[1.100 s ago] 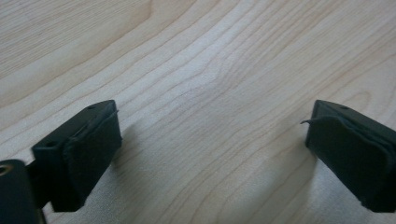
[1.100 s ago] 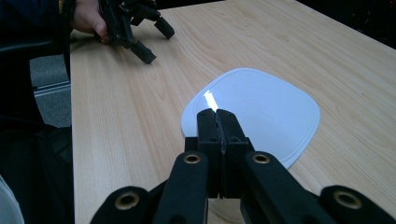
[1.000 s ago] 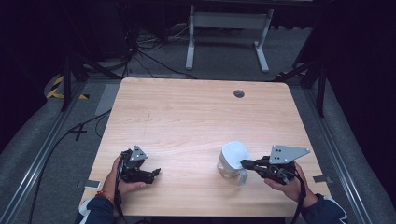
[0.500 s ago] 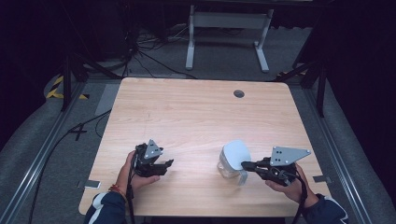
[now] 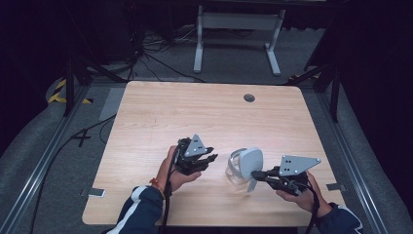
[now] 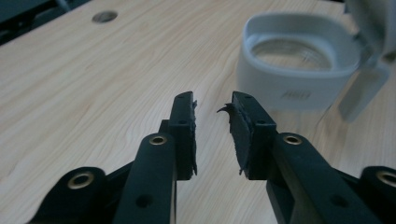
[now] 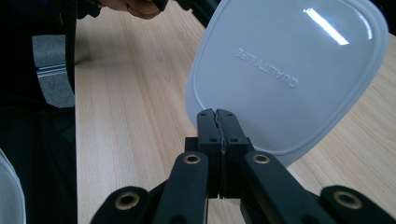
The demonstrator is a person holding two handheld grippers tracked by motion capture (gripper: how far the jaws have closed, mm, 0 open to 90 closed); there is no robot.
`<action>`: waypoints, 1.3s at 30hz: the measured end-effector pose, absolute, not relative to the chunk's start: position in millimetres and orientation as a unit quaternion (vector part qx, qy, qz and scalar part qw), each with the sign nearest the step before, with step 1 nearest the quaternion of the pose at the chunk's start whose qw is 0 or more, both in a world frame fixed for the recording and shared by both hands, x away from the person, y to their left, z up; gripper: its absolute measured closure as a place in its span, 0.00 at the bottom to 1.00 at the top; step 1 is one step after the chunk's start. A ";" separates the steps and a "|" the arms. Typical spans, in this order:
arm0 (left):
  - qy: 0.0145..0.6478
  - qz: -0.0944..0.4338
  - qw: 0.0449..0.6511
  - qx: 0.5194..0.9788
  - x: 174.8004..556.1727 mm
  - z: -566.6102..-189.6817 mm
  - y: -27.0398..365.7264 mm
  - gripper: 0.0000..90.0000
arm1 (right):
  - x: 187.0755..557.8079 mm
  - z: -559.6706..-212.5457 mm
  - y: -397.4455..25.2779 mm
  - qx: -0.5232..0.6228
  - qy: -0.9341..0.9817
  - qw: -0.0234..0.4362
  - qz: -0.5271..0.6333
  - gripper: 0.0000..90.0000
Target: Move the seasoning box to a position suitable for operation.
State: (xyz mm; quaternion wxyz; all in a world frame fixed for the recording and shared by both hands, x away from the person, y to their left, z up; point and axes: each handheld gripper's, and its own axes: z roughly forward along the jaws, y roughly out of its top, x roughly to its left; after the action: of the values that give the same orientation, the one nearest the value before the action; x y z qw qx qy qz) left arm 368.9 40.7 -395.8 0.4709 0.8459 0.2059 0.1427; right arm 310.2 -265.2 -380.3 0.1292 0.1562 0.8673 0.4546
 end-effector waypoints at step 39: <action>0.123 0.127 0.501 0.847 343.0 -365.3 -12.6 0.87 | 309.6 -385.1 -269.5 0.160 0.874 0.136 0.438 1.00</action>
State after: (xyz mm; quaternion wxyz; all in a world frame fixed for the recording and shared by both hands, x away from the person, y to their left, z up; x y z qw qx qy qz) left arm 343.0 -12.6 -365.3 0.5005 0.8474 0.1234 0.1273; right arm 309.6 -269.5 -385.1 0.1356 0.1600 0.8742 0.4379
